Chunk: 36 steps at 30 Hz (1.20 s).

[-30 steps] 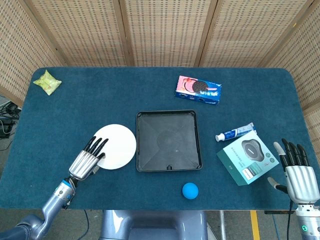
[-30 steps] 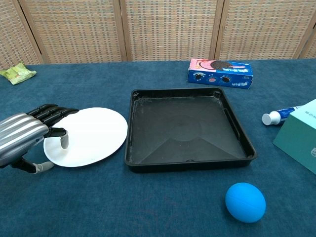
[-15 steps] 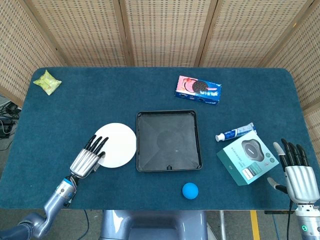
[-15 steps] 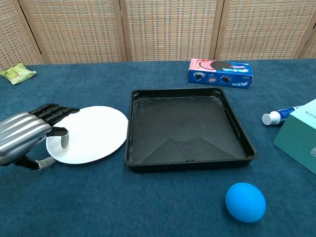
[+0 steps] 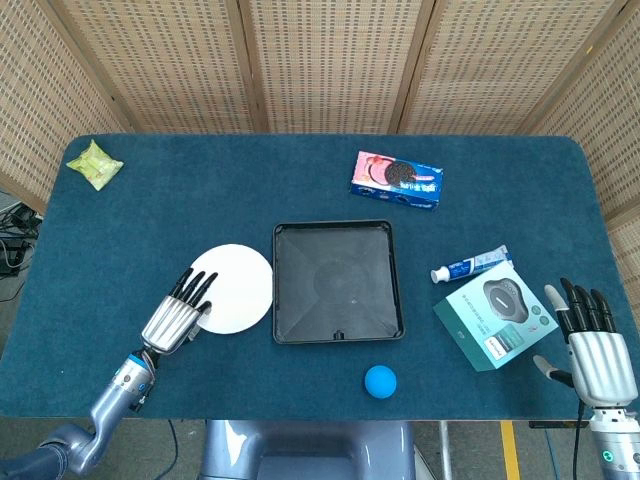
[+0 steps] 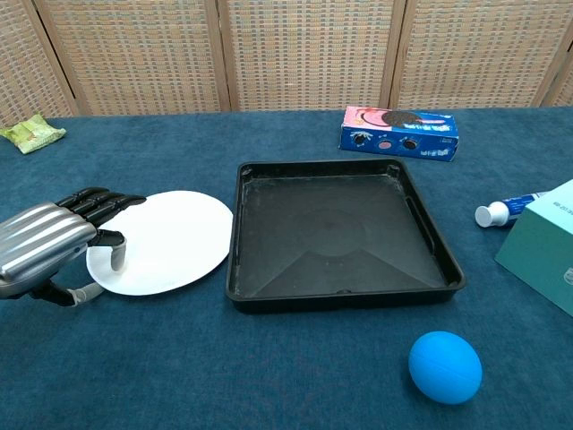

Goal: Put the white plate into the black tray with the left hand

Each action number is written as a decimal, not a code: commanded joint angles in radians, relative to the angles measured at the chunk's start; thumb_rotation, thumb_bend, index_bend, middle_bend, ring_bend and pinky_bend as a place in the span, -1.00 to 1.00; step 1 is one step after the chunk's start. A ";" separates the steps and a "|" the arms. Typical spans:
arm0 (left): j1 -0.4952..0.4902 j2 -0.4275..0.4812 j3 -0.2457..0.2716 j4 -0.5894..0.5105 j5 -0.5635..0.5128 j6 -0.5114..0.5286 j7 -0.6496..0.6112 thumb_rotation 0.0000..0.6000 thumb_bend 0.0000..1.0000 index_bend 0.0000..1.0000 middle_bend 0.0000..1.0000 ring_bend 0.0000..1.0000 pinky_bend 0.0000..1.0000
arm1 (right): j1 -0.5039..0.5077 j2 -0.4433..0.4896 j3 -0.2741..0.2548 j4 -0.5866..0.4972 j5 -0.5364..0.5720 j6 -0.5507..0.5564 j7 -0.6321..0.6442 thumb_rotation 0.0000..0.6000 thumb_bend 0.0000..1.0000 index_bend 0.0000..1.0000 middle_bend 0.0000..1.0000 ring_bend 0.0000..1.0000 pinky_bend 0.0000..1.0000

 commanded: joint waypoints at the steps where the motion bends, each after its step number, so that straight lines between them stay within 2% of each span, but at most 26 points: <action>1: -0.001 0.000 0.001 -0.001 0.001 0.003 0.000 1.00 0.09 0.09 -1.00 -1.00 -1.00 | 0.000 0.000 0.000 0.000 0.000 0.000 0.001 1.00 -0.66 -0.88 -1.00 -1.00 -1.00; 16: -0.001 -0.008 -0.009 0.017 0.001 0.046 -0.001 1.00 0.13 0.15 -1.00 -1.00 -1.00 | -0.001 0.003 0.001 -0.002 0.000 0.002 0.006 1.00 -0.66 -0.88 -1.00 -1.00 -1.00; 26: -0.028 0.026 -0.069 -0.019 0.038 0.208 -0.025 1.00 0.13 0.25 -1.00 -1.00 -1.00 | -0.003 0.004 0.000 -0.004 -0.007 0.010 0.008 1.00 -0.66 -0.89 -1.00 -1.00 -1.00; 36: -0.081 0.086 -0.130 -0.098 0.041 0.245 0.014 1.00 0.13 0.29 -1.00 -1.00 -1.00 | -0.003 0.003 0.000 -0.002 -0.010 0.012 0.010 1.00 -0.66 -0.89 -1.00 -1.00 -1.00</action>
